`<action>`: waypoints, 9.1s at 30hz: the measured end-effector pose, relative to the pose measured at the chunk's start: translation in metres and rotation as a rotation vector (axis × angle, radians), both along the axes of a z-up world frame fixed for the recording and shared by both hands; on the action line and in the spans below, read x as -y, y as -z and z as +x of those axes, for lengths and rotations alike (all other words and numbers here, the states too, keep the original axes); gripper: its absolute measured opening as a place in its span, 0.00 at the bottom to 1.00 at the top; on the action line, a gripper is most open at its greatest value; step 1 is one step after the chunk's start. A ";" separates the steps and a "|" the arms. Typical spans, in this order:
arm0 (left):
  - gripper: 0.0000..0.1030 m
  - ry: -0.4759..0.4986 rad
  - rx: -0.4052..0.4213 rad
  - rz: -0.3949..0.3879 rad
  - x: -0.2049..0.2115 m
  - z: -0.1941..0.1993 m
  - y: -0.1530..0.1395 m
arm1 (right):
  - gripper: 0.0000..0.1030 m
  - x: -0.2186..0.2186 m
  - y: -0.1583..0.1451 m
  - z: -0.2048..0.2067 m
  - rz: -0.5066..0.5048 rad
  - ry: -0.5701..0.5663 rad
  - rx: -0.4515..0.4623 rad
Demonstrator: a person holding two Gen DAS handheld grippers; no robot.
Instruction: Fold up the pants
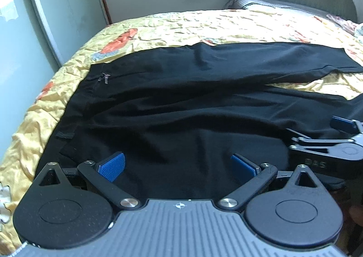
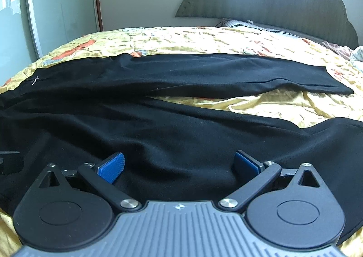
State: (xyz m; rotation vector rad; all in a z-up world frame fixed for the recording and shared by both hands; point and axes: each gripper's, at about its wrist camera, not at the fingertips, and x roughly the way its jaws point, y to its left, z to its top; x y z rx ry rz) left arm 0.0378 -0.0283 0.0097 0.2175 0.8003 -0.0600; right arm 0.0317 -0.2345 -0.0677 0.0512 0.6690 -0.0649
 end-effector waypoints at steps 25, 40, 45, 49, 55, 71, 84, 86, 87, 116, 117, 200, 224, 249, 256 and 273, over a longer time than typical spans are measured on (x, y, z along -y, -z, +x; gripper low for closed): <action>0.94 -0.174 -0.003 -0.095 -0.103 0.073 -0.010 | 1.00 -0.088 -0.058 0.191 -0.113 -0.697 0.107; 0.95 -0.222 0.007 -0.053 -0.115 0.128 -0.011 | 0.84 -0.145 -0.018 0.324 -0.039 -0.948 -0.115; 0.95 -0.226 -0.024 -0.114 -0.120 0.154 -0.014 | 0.29 -0.133 -0.023 0.331 0.066 -0.957 -0.143; 0.95 -0.271 -0.058 -0.219 -0.131 0.185 -0.018 | 0.10 -0.142 -0.029 0.303 -0.072 -0.972 -0.070; 0.94 -0.382 -0.132 -0.596 -0.167 0.224 -0.019 | 0.09 -0.165 -0.028 0.215 -0.448 -1.048 0.156; 0.07 -0.439 -0.255 -0.860 -0.158 0.256 0.014 | 0.09 -0.169 -0.016 0.163 -0.582 -1.014 0.315; 0.44 -0.436 -0.054 -0.812 -0.157 0.201 -0.012 | 0.11 -0.188 -0.022 0.152 -0.616 -0.995 0.338; 0.40 -0.455 -0.033 -0.801 -0.161 0.202 -0.012 | 0.11 -0.187 -0.023 0.142 -0.628 -1.005 0.348; 0.20 -0.449 -0.036 -0.806 -0.163 0.202 -0.012 | 0.11 -0.186 -0.024 0.139 -0.625 -1.011 0.346; 0.08 -0.264 -0.032 -0.736 -0.195 0.071 -0.031 | 0.08 -0.062 -0.055 0.077 -0.726 -0.669 0.229; 0.08 -0.257 -0.033 -0.731 -0.197 0.065 -0.030 | 0.08 -0.063 -0.056 0.065 -0.721 -0.676 0.228; 0.17 0.703 -0.111 -0.199 0.137 -0.006 0.025 | 0.74 0.325 -0.004 0.002 0.881 0.328 0.275; 0.24 0.725 -0.054 -0.151 0.148 -0.016 0.025 | 0.08 0.380 0.020 0.092 0.914 0.501 0.255; 0.10 0.751 0.004 -0.255 0.133 -0.039 0.004 | 0.05 0.326 -0.076 -0.047 0.059 0.487 0.202; 0.10 0.792 -0.002 -0.228 0.132 -0.047 0.009 | 0.05 0.303 -0.057 -0.066 -0.122 0.504 0.093; 0.23 0.823 -0.061 -0.149 0.132 -0.057 0.021 | 0.30 0.308 -0.020 -0.078 -0.129 0.531 -0.055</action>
